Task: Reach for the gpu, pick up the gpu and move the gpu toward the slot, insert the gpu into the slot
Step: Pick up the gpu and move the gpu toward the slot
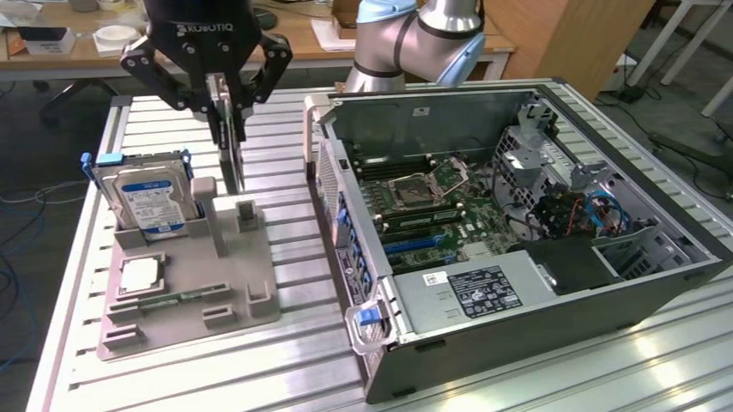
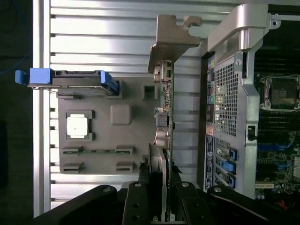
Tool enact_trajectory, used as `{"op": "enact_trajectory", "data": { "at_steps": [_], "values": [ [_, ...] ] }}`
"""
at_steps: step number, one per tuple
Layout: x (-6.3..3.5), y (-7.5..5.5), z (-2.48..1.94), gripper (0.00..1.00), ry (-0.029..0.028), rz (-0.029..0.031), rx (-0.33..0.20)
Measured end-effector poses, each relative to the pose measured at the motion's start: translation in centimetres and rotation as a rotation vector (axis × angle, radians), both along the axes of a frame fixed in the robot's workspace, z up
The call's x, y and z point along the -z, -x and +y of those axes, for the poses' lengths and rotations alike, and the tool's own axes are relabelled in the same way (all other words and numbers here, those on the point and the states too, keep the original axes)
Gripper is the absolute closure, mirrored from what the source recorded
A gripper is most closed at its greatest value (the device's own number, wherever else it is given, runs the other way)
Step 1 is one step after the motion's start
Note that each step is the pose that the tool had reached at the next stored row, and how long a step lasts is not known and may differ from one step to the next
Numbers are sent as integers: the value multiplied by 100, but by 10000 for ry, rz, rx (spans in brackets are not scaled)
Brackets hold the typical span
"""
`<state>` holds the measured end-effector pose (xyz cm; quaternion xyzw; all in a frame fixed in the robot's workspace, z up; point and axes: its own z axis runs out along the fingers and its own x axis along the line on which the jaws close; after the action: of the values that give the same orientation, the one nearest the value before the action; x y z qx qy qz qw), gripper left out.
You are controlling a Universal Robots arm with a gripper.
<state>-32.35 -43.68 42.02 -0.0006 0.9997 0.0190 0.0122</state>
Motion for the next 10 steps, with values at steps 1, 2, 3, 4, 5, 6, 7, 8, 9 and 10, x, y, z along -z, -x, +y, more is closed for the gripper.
{"op": "enact_trajectory", "data": {
  "at_steps": [1, 2, 3, 4, 5, 6, 7, 8, 9, 10],
  "values": [
    [-14, 0, 0, 73, 1, 1, 0],
    [-25, 0, 0, 73, 0, 1, -1],
    [-36, 0, 0, 73, 1, 0, 0],
    [-48, 0, 0, 73, 1, 0, 0],
    [-59, 0, 0, 73, 1, 1, 0],
    [-72, 0, 0, 73, 0, 0, 0],
    [-85, 0, 0, 73, 0, 1, 0],
    [-96, 0, 0, 73, 1, 1, 0],
    [-104, 0, 0, 73, 1, 1, 0],
    [-107, 0, 0, 73, 0, 0, 0]
  ]
}}
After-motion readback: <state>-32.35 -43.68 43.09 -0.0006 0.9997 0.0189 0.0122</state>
